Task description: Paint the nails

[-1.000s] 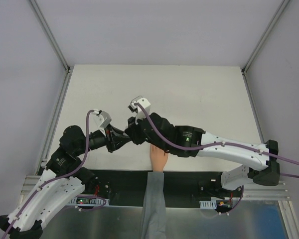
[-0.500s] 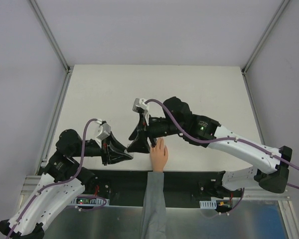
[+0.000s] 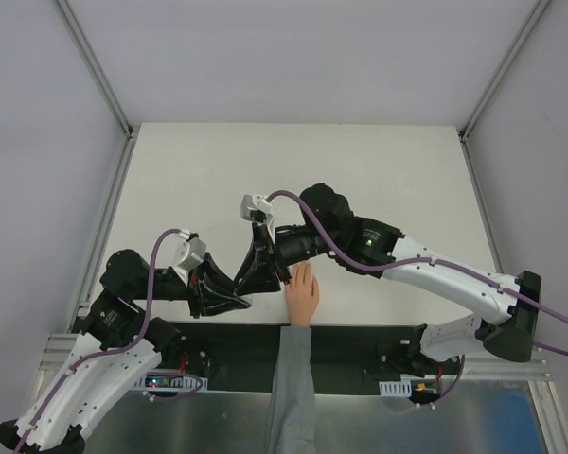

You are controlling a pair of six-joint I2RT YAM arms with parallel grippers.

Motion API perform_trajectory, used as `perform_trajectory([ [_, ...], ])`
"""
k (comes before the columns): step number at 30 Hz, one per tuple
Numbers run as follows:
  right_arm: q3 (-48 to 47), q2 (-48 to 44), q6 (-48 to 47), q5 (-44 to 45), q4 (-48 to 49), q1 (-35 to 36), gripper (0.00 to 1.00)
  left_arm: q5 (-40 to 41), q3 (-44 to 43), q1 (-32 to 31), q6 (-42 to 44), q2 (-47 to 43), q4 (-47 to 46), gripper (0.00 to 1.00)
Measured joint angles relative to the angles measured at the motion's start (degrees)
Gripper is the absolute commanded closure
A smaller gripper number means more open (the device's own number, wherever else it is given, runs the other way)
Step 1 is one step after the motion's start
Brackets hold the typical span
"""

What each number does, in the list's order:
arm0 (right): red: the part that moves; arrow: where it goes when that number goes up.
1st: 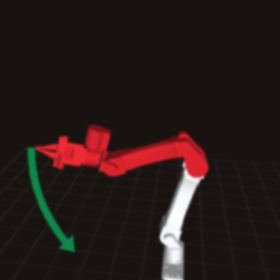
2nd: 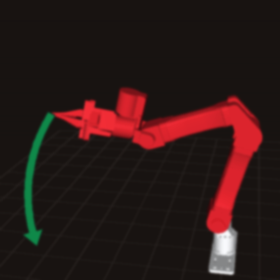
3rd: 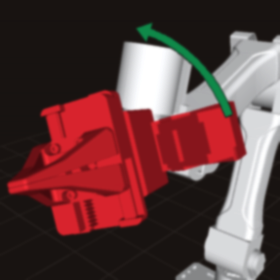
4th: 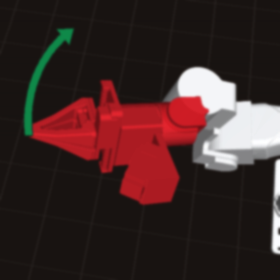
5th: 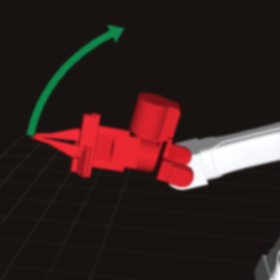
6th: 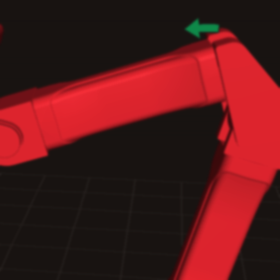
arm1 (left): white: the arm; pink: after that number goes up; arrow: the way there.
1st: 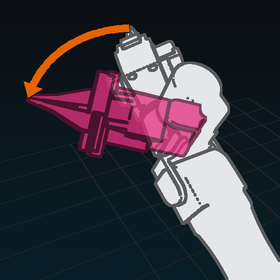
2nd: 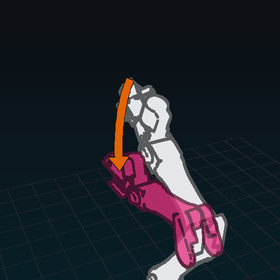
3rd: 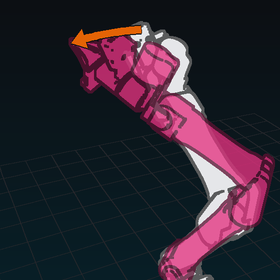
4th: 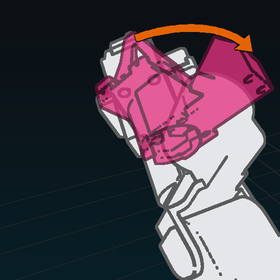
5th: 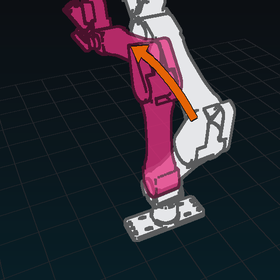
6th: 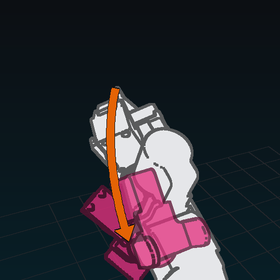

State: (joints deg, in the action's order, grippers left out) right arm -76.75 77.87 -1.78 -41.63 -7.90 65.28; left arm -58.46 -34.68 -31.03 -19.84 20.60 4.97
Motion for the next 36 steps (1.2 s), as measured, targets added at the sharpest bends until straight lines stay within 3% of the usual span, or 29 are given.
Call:
perform_trajectory([
  [8, 0.96, 0.09, -0.59, 0.09, 2.23, -0.55, 0.99, 2.64, -0.52, -0.04, -0.15, -0.11, 0.37, 1.00],
  [13, 1.11, -0.17, -0.90, 5.29, 2.47, -0.72, 0.99, 8.94, -0.83, -0.11, 1.33, 0.00, 1.73, 1.00],
  [16, 0.79, -1.11, -0.72, 18.18, 0.74, 1.46, 1.00, 15.63, -1.88, -0.17, 3.65, 1.33, 3.85, 1.00],
  [19, -3.74, -0.44, 2.54, 45.86, -6.32, 8.96, 0.99, 22.91, -2.73, -0.55, 5.95, 4.07, 4.57, 1.00],
  [22, -5.40, 0.90, 6.14, 66.03, -8.37, 15.39, 0.99, 25.79, -3.65, -1.36, 7.26, 6.14, 4.35, 1.00],
  [25, -5.29, 1.75, 9.27, 74.40, -8.59, 17.22, 0.99, 26.75, -3.78, -1.60, 7.65, 7.96, 3.98, 1.00],
  [29, -3.85, 1.81, 9.86, 76.76, -6.45, 17.57, 0.99, 27.06, -3.69, -1.60, 7.72, 8.17, 3.87, 1.00],
  [30, -3.72, 1.81, 9.53, 76.50, -5.92, 17.59, 0.97, 27.06, -3.48, -1.57, 7.69, 7.65, 3.78, 1.00],
  [31, -3.69, 1.79, 9.18, 76.02, -5.75, 17.57, 0.83, 27.02, -3.21, -1.55, 7.69, 7.17, 3.61, 1.00],
  [36, -3.67, 1.25, 6.16, 65.53, -6.32, 15.34, 0.48, 24.39, -1.90, -0.98, 7.37, 4.31, 3.48, 1.00],
])
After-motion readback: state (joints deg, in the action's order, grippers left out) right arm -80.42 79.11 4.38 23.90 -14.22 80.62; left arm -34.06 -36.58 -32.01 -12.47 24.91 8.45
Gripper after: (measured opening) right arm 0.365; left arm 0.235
